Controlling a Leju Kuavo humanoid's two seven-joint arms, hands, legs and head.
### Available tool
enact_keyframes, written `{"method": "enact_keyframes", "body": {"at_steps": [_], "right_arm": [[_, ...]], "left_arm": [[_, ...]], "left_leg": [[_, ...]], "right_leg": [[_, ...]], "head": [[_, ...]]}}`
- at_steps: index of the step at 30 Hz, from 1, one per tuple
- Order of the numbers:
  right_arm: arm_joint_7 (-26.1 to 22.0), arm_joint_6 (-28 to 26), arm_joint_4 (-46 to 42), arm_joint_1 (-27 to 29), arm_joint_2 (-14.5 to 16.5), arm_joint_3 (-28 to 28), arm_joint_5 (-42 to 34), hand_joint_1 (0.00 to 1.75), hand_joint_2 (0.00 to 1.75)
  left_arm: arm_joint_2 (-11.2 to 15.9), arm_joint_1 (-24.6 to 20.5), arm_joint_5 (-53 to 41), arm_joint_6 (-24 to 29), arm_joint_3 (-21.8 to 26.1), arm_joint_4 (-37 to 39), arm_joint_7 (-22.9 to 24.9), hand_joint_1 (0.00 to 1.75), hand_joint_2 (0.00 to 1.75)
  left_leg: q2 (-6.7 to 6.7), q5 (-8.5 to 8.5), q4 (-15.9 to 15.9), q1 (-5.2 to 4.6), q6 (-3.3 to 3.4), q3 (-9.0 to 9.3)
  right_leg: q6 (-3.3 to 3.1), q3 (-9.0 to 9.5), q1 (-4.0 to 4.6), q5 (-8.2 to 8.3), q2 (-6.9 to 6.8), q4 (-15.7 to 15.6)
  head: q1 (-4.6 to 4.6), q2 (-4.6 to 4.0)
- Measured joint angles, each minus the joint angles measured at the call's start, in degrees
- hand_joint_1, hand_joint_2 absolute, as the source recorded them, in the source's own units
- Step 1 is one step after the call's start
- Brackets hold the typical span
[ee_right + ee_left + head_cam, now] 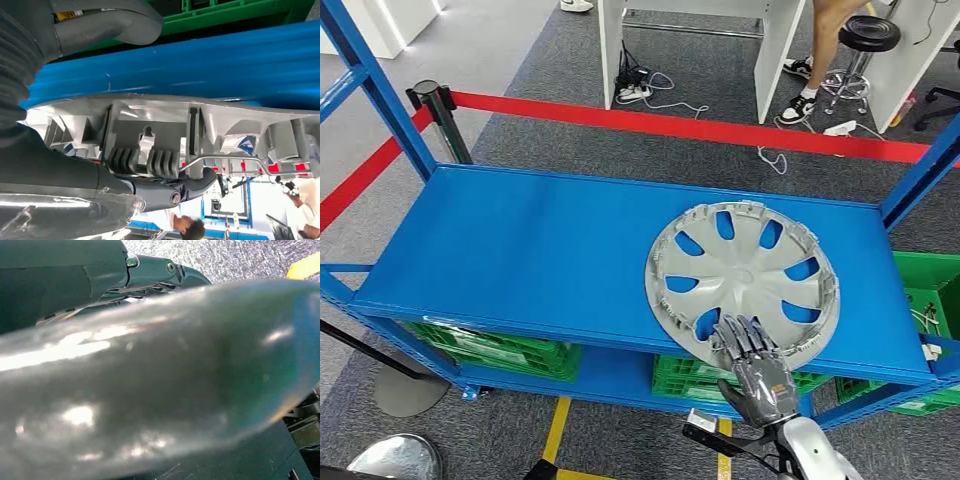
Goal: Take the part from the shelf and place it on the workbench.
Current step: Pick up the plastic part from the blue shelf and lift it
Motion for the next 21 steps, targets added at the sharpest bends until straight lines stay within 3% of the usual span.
{"method": "enact_keyframes", "body": {"at_steps": [21], "right_arm": [[2.40,-2.41,-1.55,1.06,-0.04,-0.77,3.44,1.75,1.75]], "left_arm": [[0.00,-0.01,-0.01,1.28,-0.09,0.00,-1.31,0.00,0.00]], "left_leg": [[0.00,-0.02,0.00,0.01,0.00,0.11]], "right_leg": [[0.01,0.08,0.00,-0.02,0.04,0.00]], "head": [[0.01,0.00]]}}
